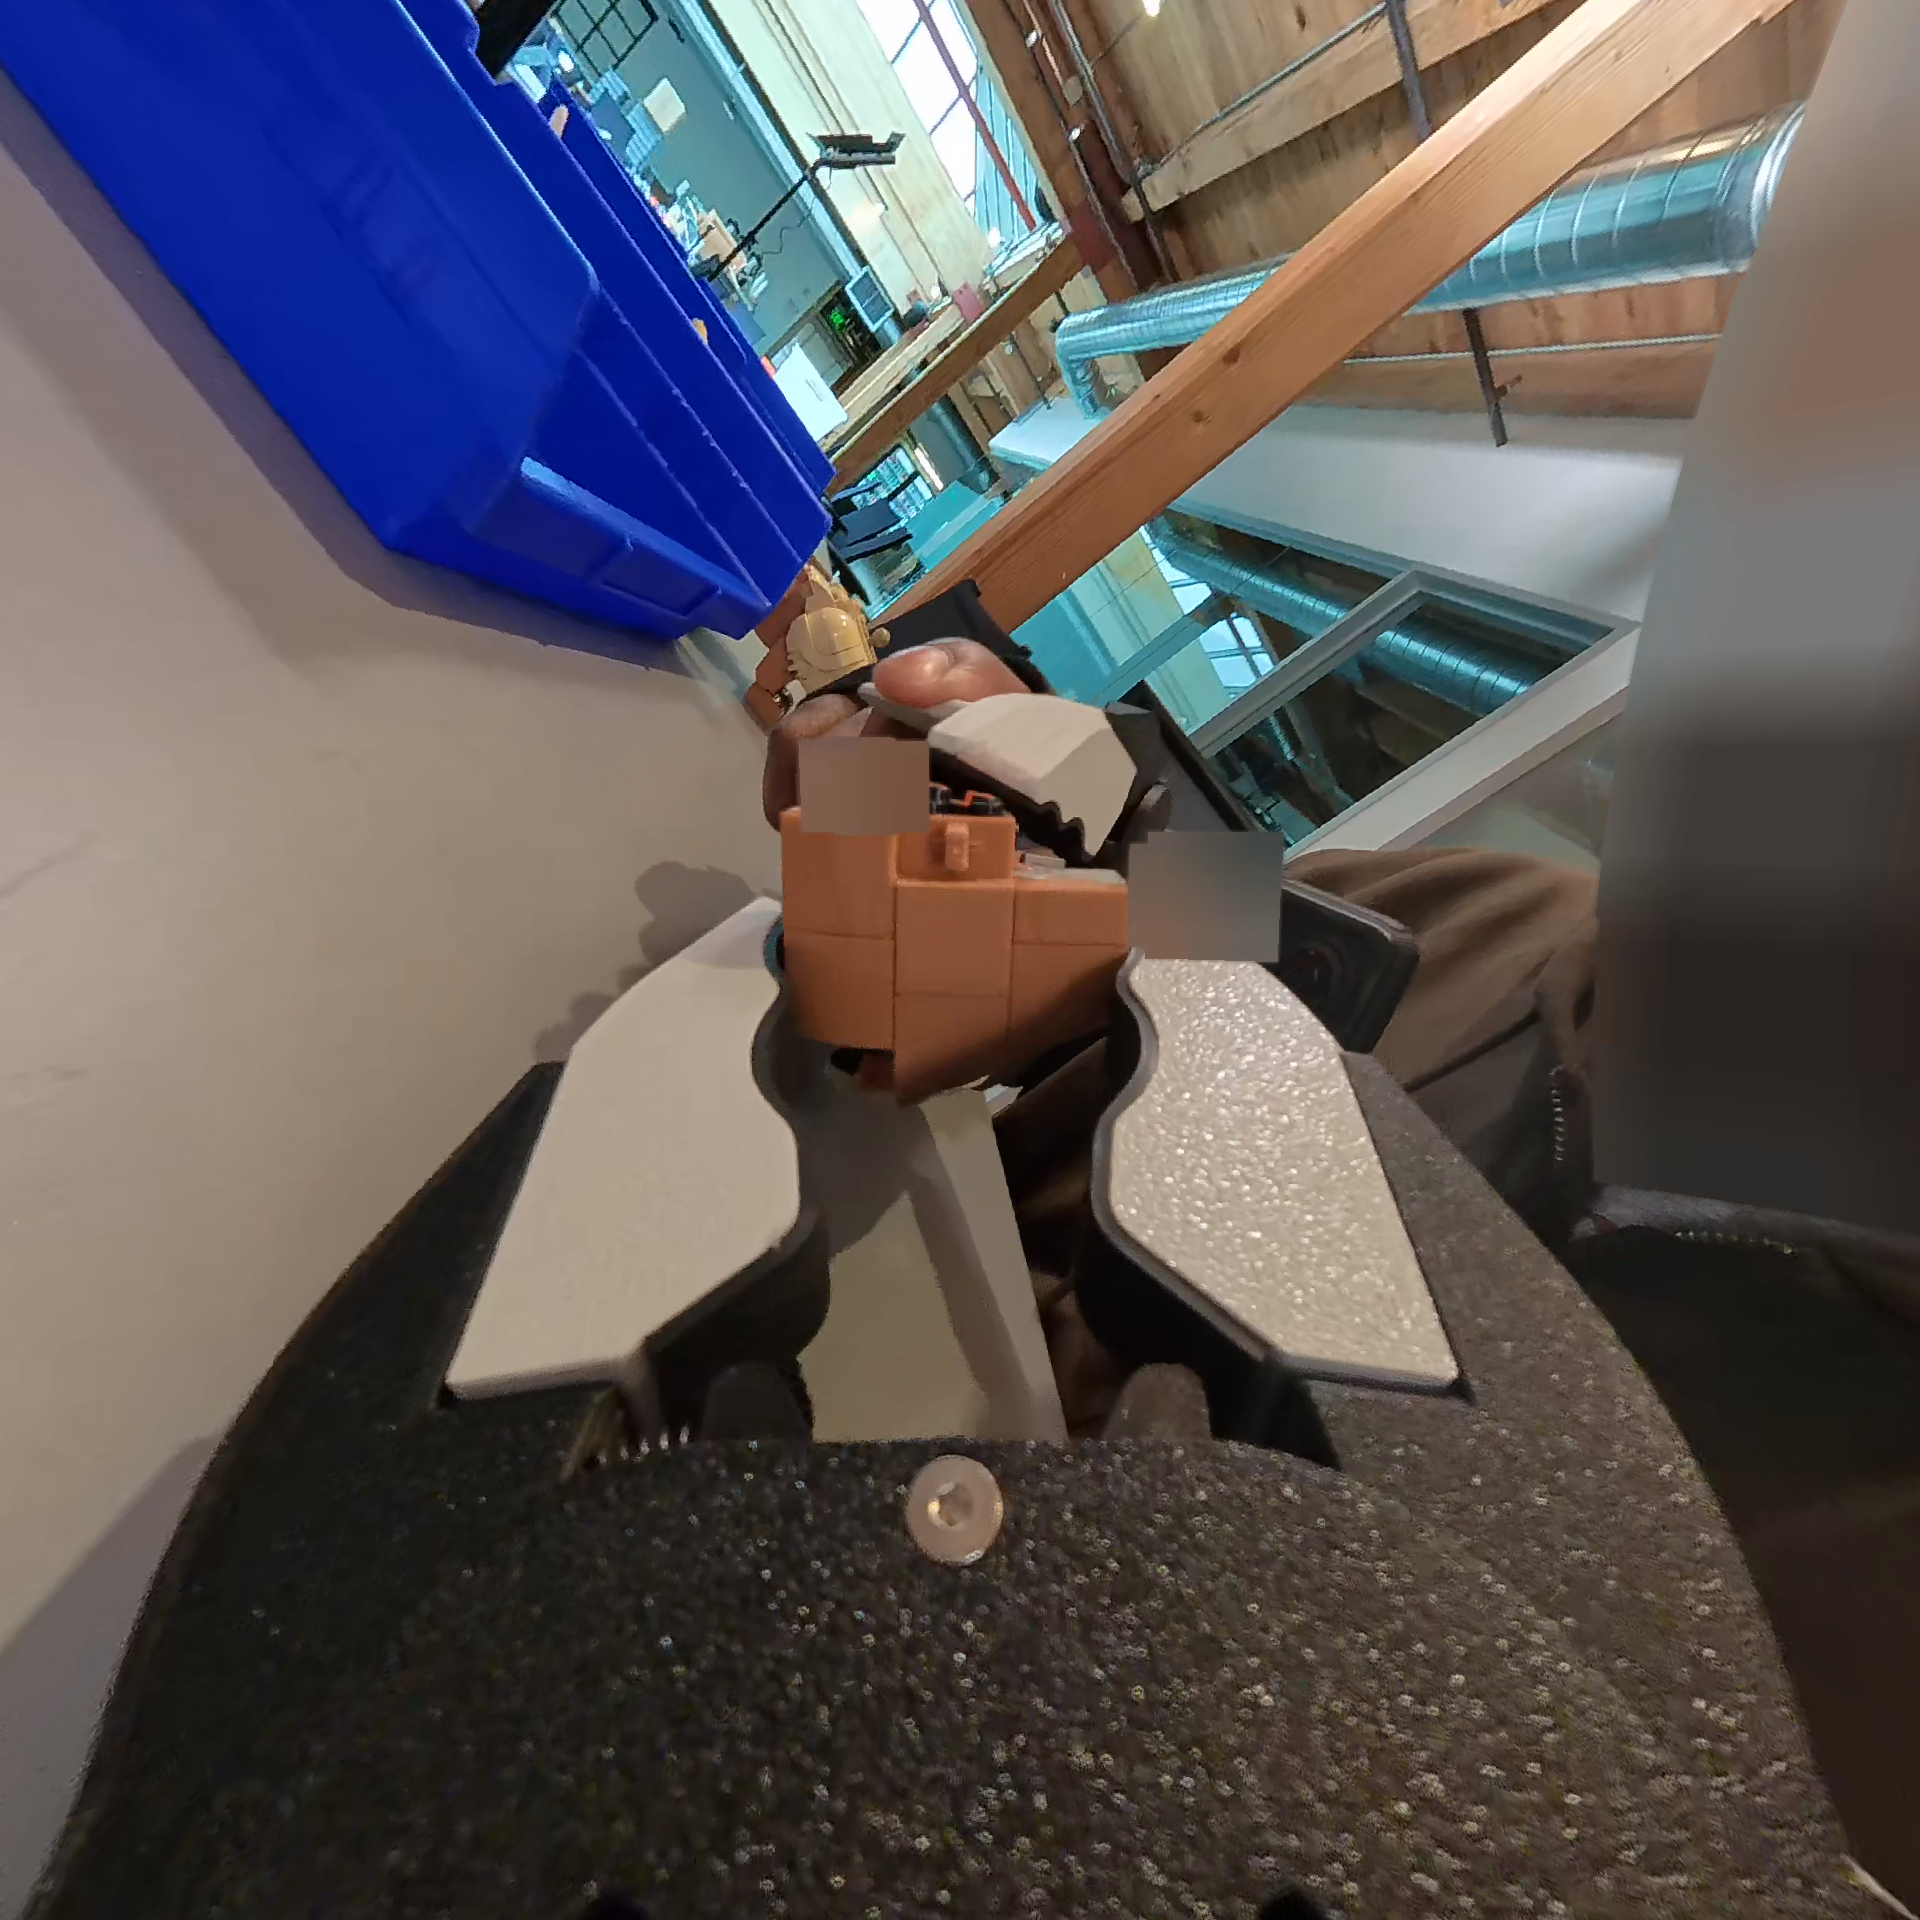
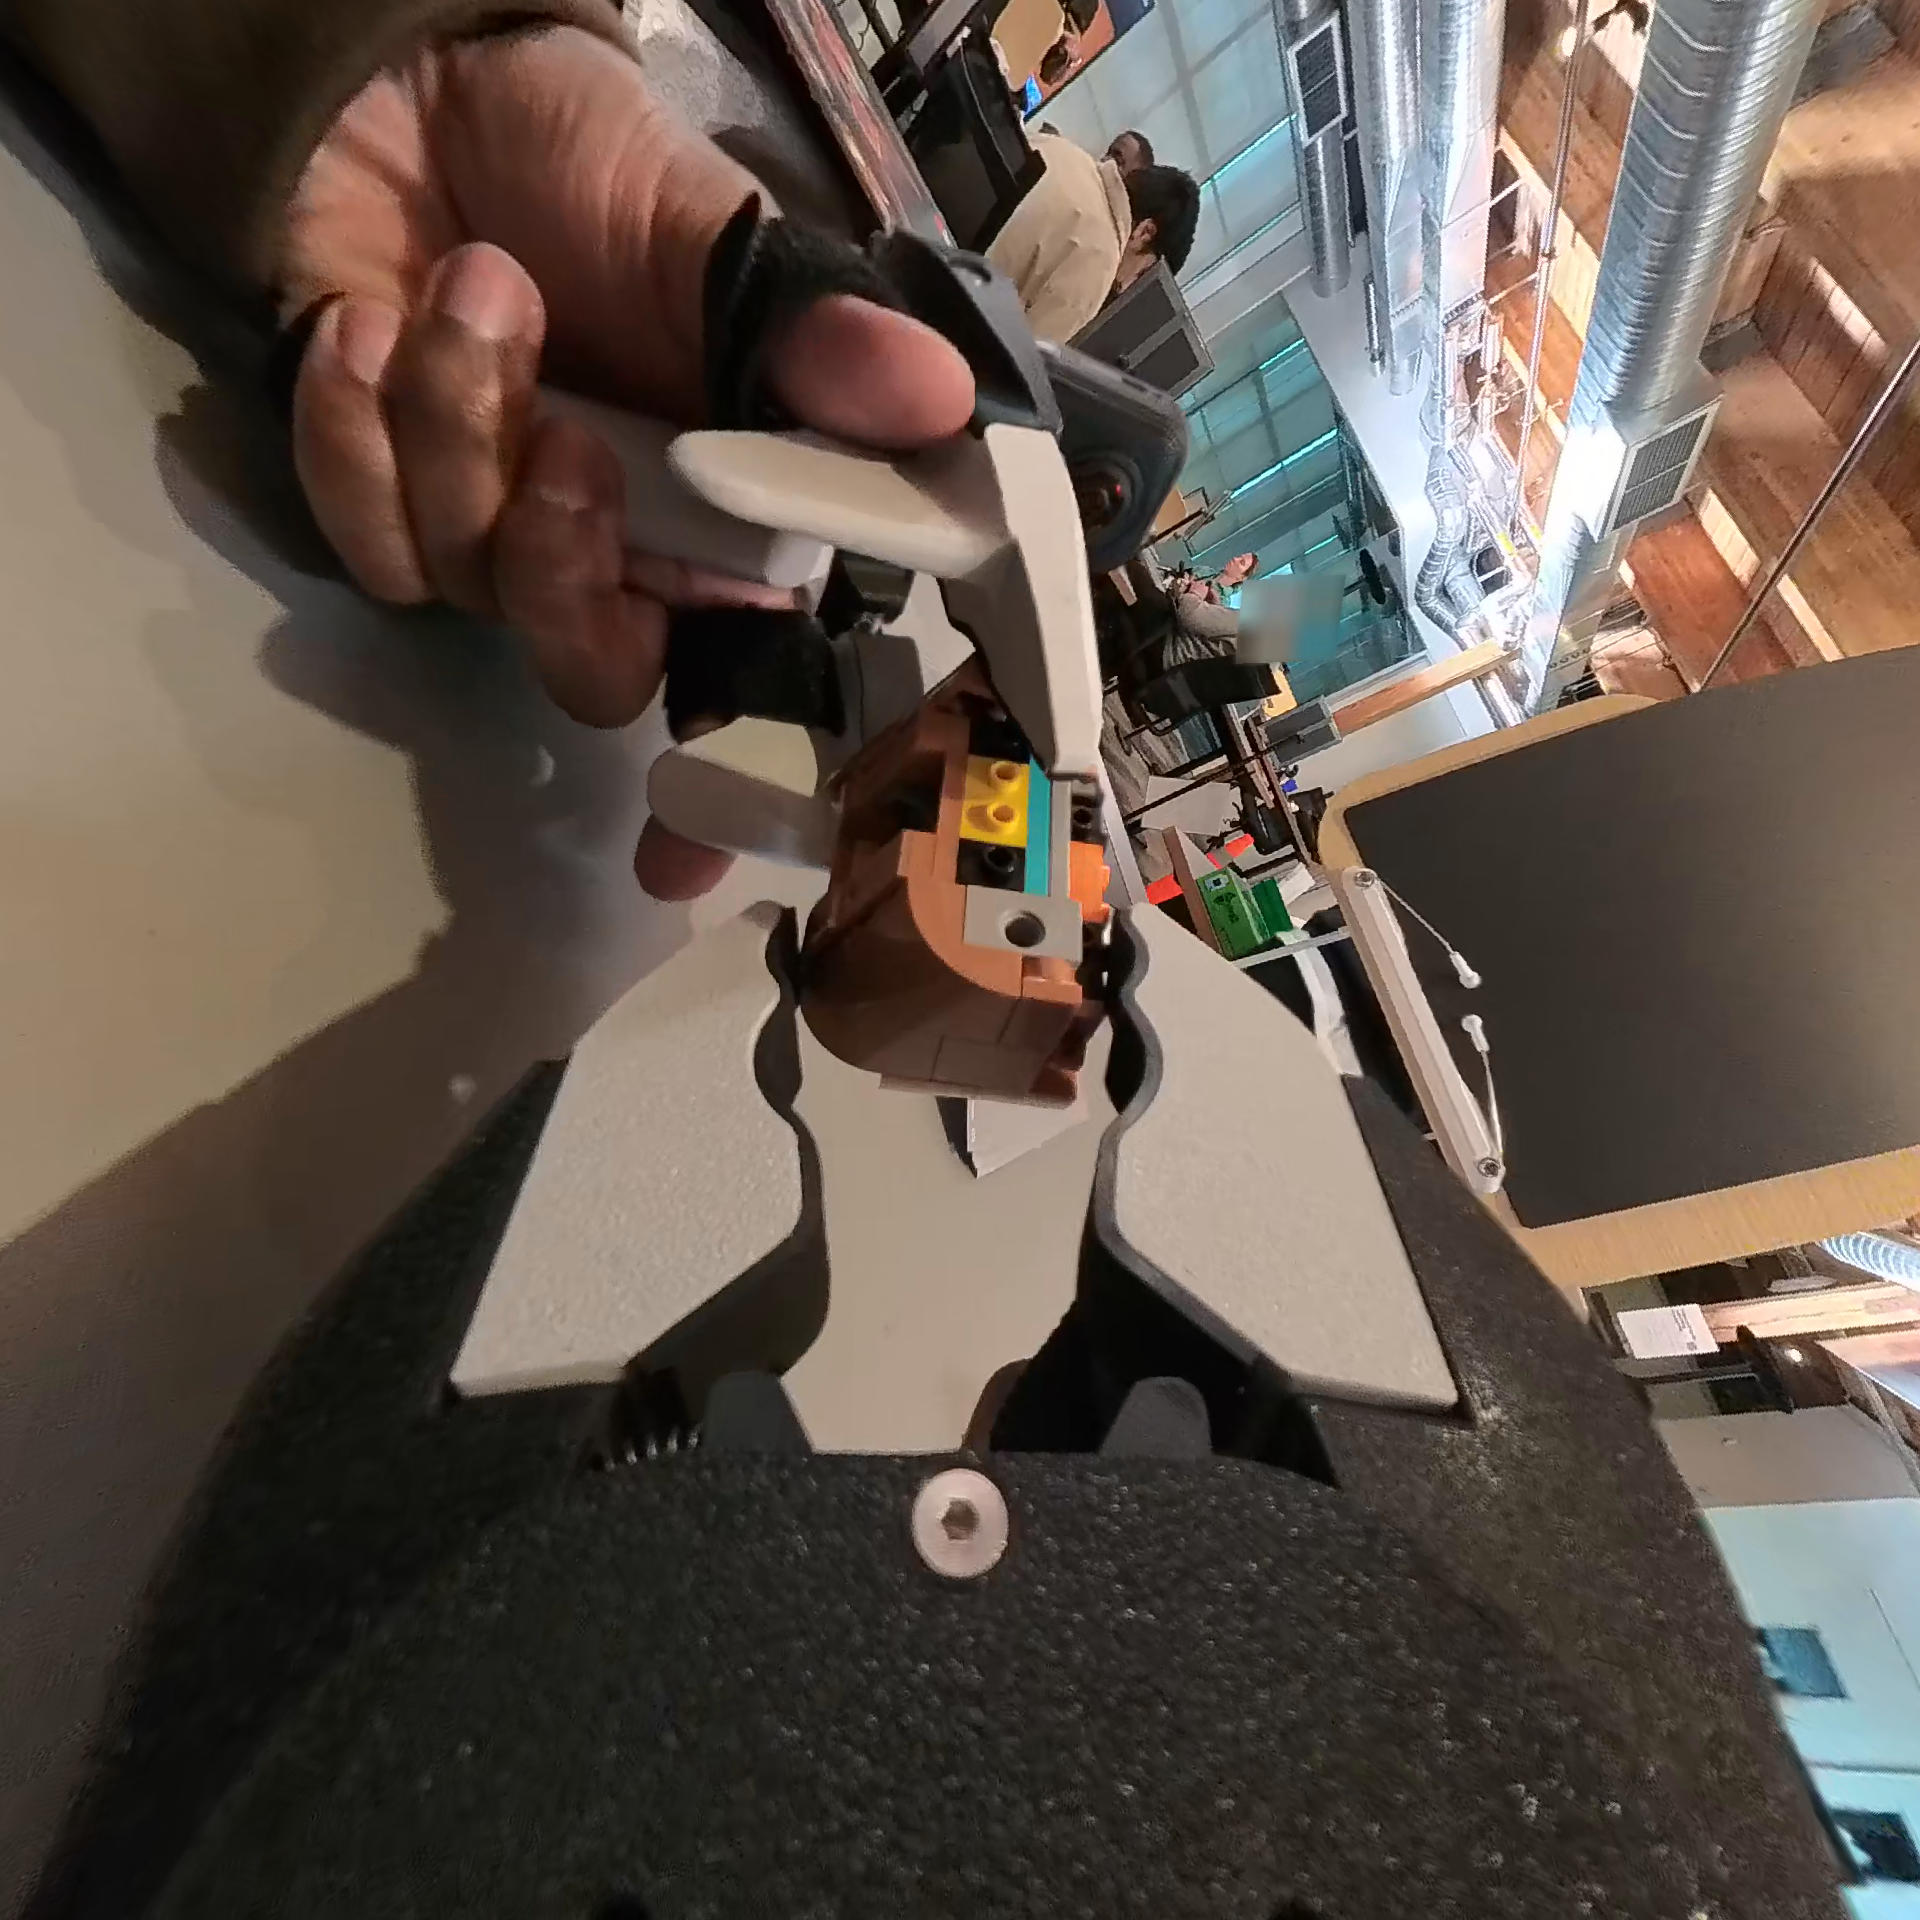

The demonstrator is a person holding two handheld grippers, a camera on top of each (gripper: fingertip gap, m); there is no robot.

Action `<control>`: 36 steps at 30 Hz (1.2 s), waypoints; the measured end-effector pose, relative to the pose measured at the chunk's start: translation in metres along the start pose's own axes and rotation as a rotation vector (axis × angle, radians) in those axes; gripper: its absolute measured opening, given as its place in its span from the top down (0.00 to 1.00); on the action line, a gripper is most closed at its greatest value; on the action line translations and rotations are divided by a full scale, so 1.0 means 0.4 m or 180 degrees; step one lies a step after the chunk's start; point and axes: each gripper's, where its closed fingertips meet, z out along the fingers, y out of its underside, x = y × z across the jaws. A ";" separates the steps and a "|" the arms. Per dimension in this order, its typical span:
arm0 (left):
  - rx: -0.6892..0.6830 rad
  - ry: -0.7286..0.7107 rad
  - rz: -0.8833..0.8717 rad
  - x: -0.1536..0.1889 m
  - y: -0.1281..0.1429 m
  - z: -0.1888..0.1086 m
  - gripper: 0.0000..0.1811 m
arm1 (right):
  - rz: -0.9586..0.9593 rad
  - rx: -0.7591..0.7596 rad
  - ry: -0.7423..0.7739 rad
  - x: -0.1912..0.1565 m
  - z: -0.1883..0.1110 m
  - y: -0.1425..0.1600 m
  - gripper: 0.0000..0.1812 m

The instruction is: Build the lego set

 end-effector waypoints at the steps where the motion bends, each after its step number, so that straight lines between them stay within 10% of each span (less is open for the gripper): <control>1: -0.0032 -0.0022 0.0030 0.000 0.002 0.000 0.68 | -0.0035 -0.0010 0.0004 0.000 0.000 0.000 0.69; 36: -0.0701 -0.0752 0.0642 -0.060 0.059 -0.010 0.67 | -0.0039 -0.0372 -0.0267 -0.045 0.015 0.040 0.69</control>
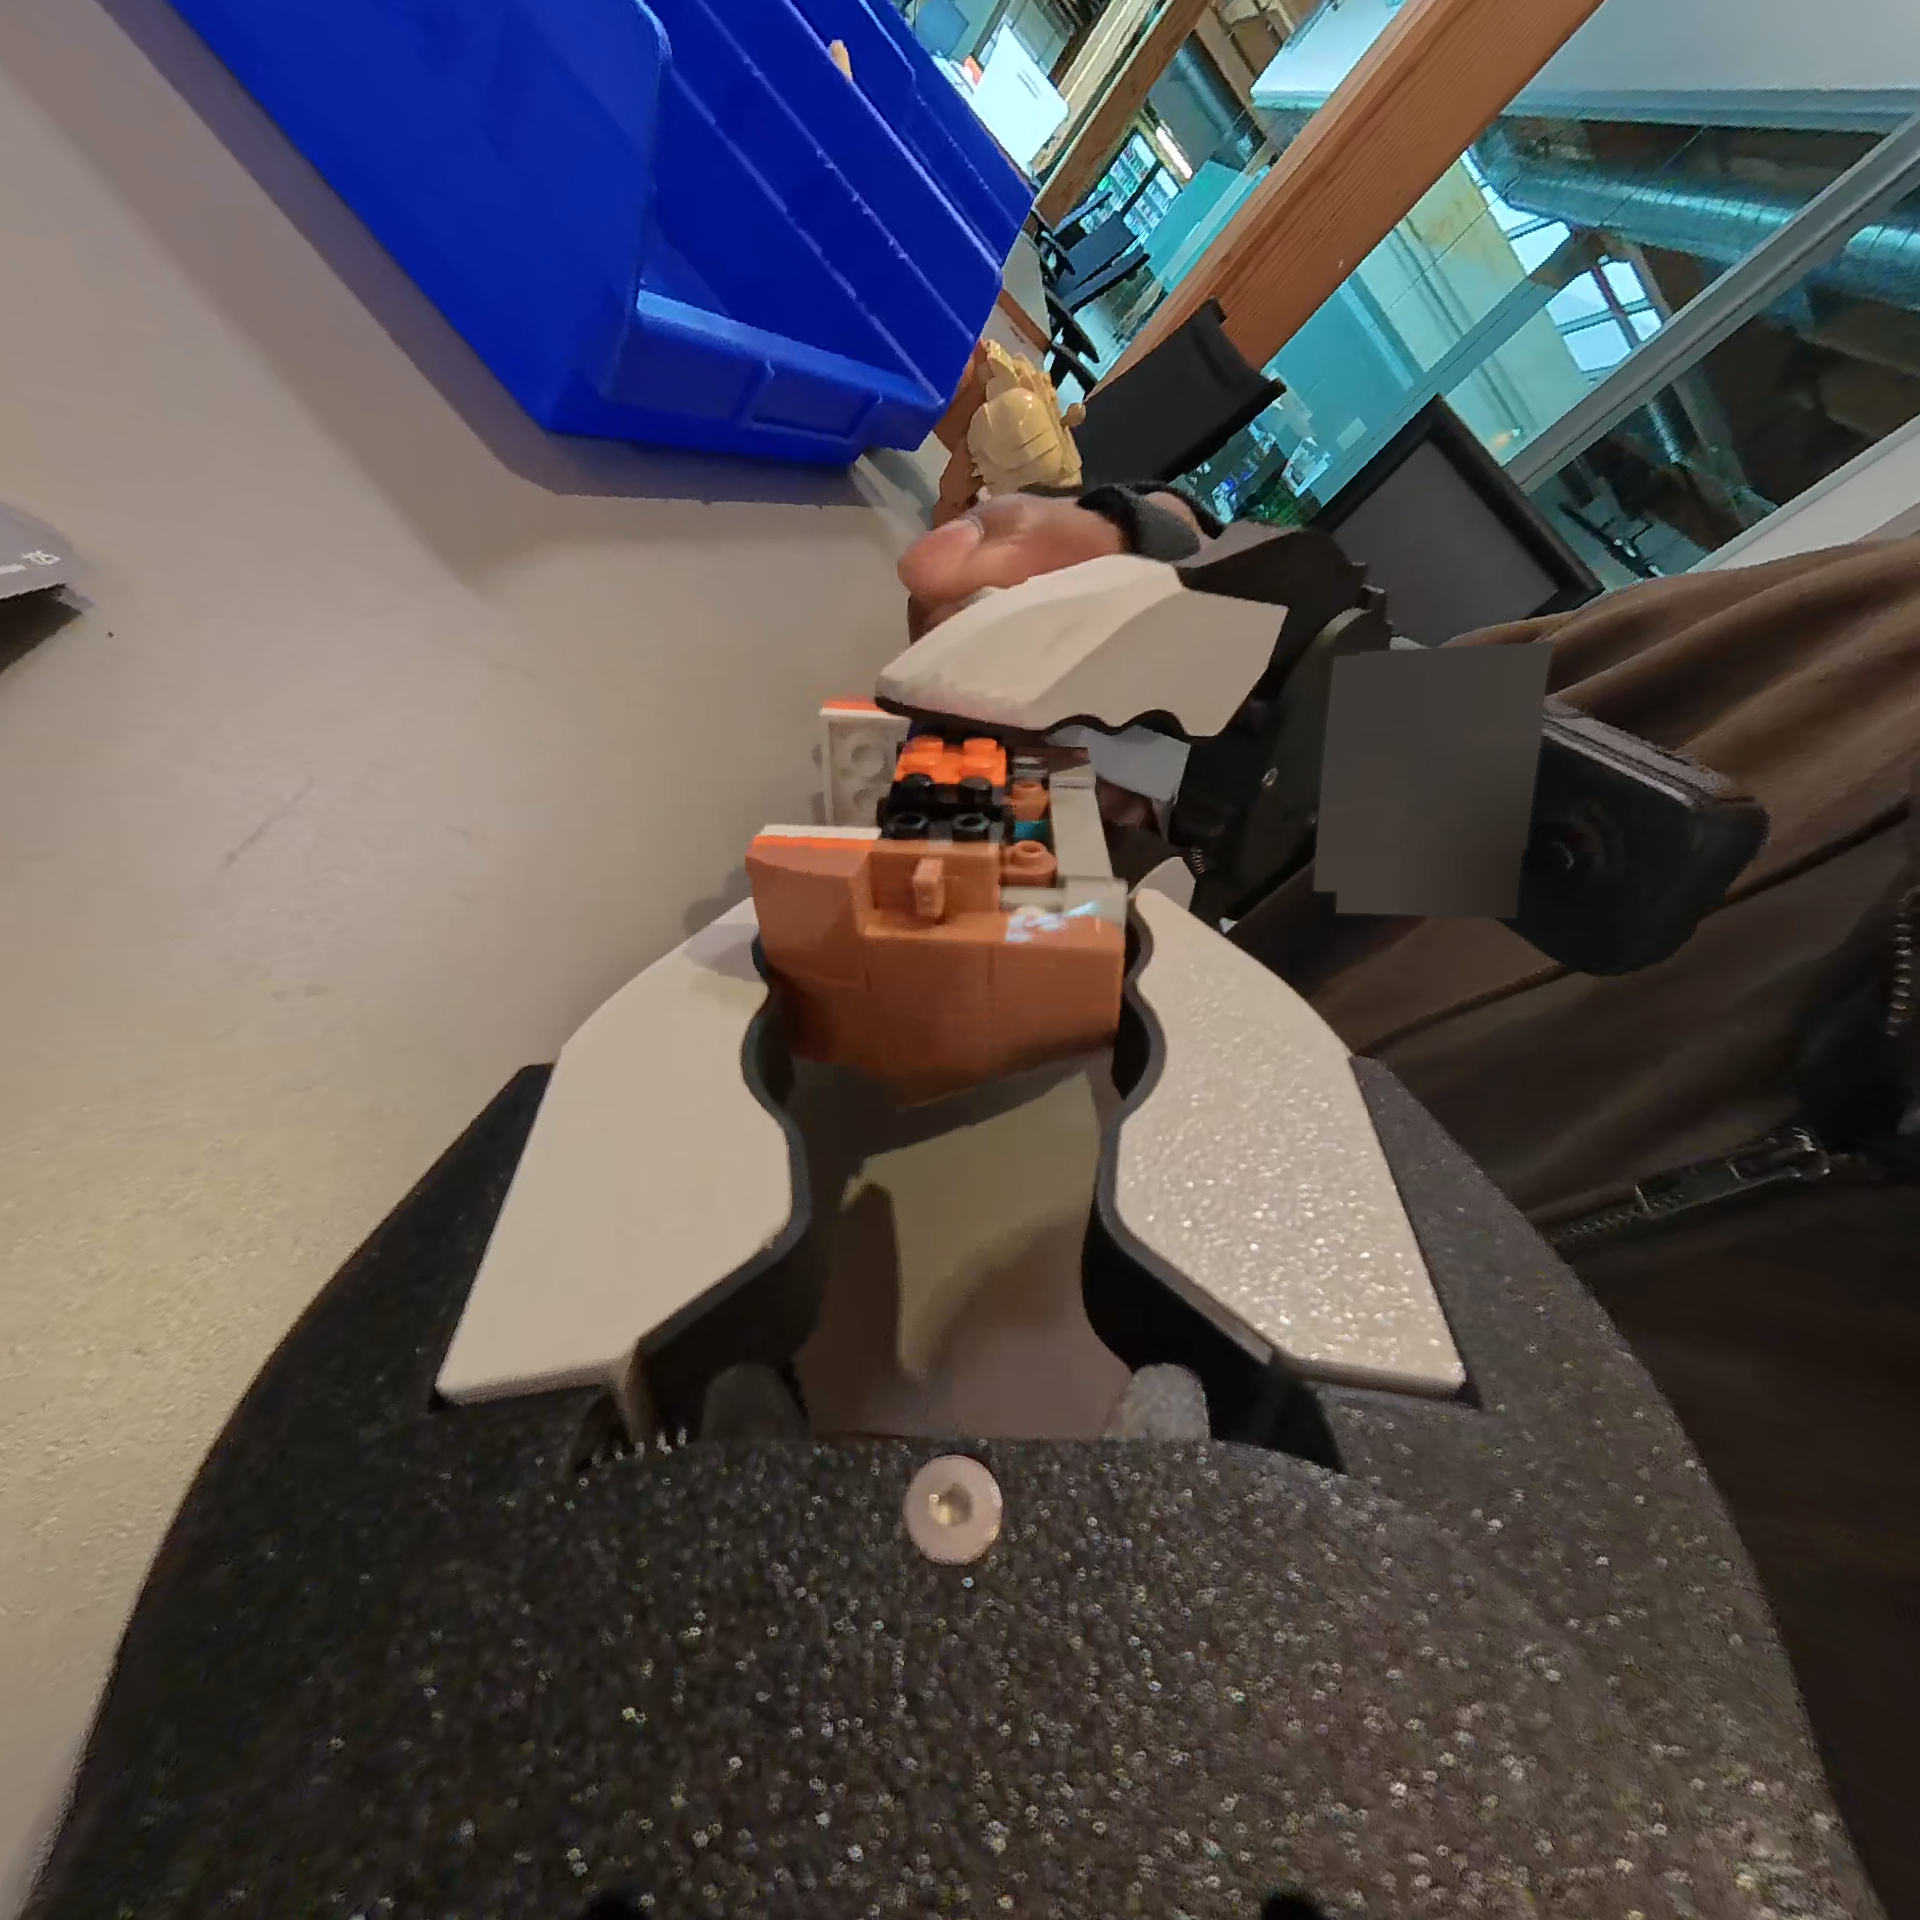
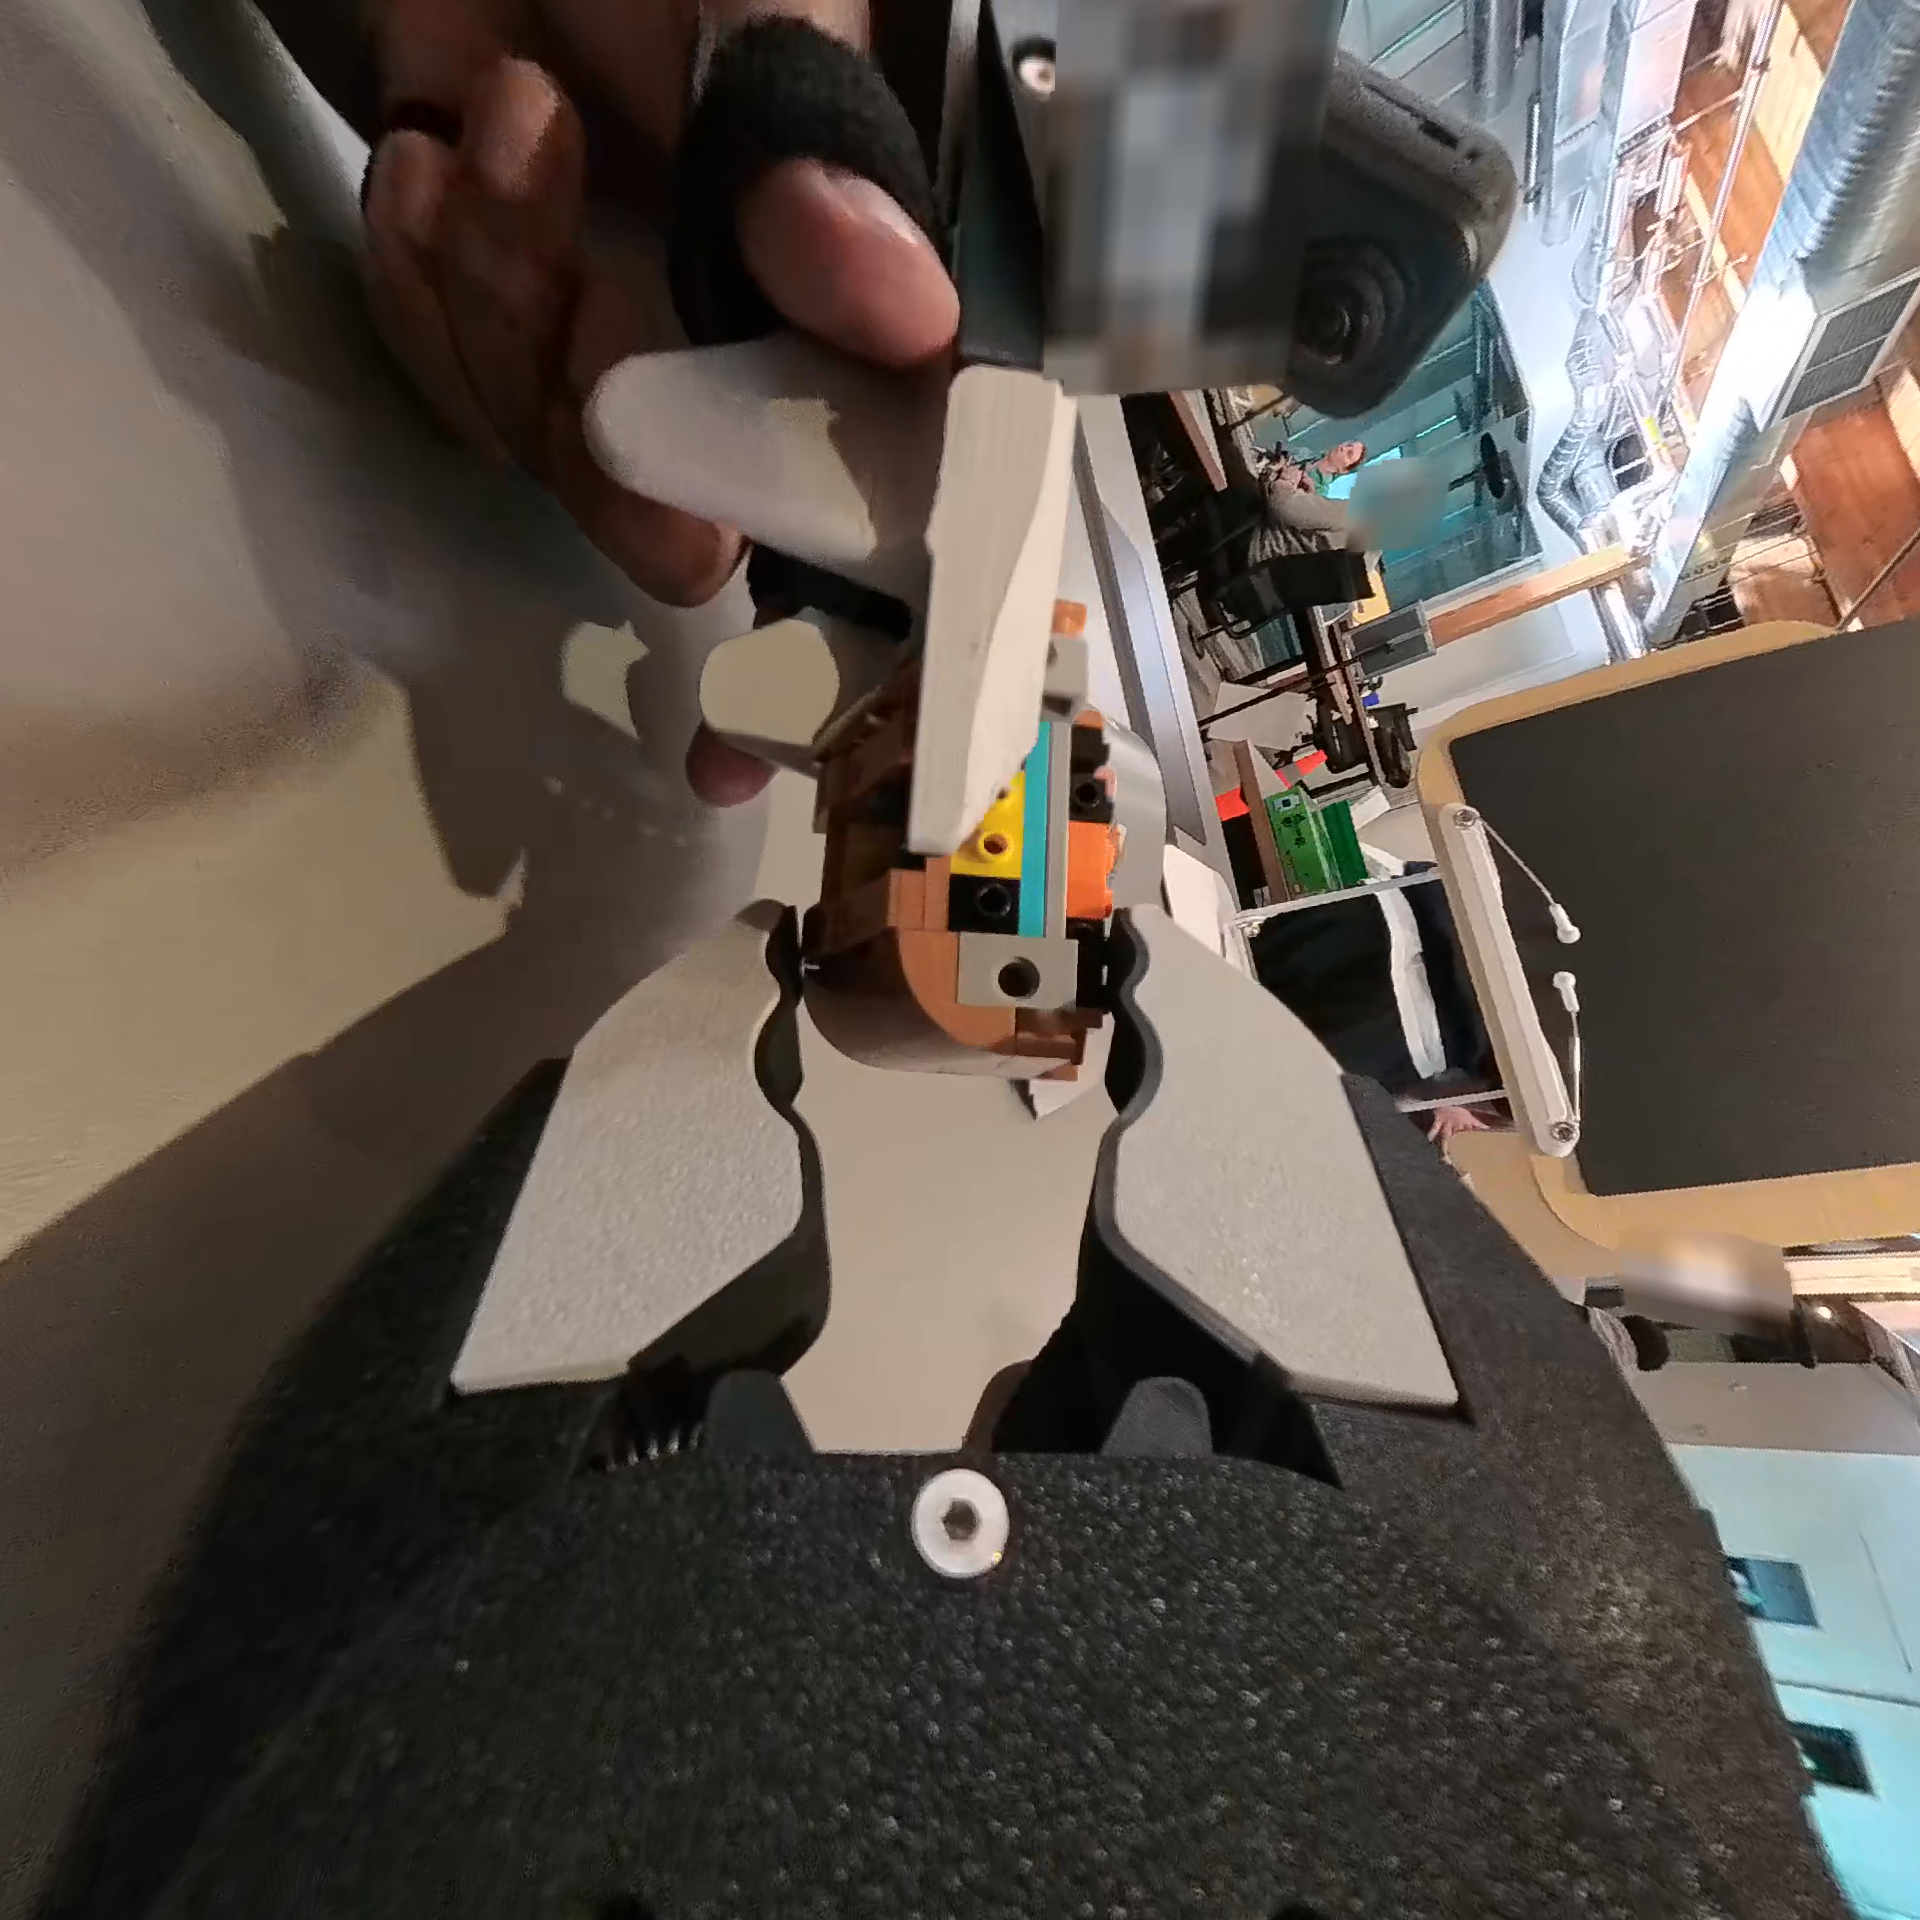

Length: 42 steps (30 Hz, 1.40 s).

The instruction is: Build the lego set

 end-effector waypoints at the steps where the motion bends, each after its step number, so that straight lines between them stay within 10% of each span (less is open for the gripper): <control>1: -0.0031 -0.0010 0.0002 0.000 0.004 0.005 0.66 | 0.0002 0.0005 -0.0014 -0.003 0.001 -0.003 0.69; 27: 0.0220 -0.0257 -0.0206 -0.050 -0.029 -0.049 0.65 | 0.0116 -0.0291 -0.0345 -0.040 0.007 0.069 0.69; 42: -0.1504 -0.0418 0.1450 -0.034 0.179 -0.100 0.55 | 0.0029 -0.0054 -0.1369 -0.125 -0.038 0.051 0.69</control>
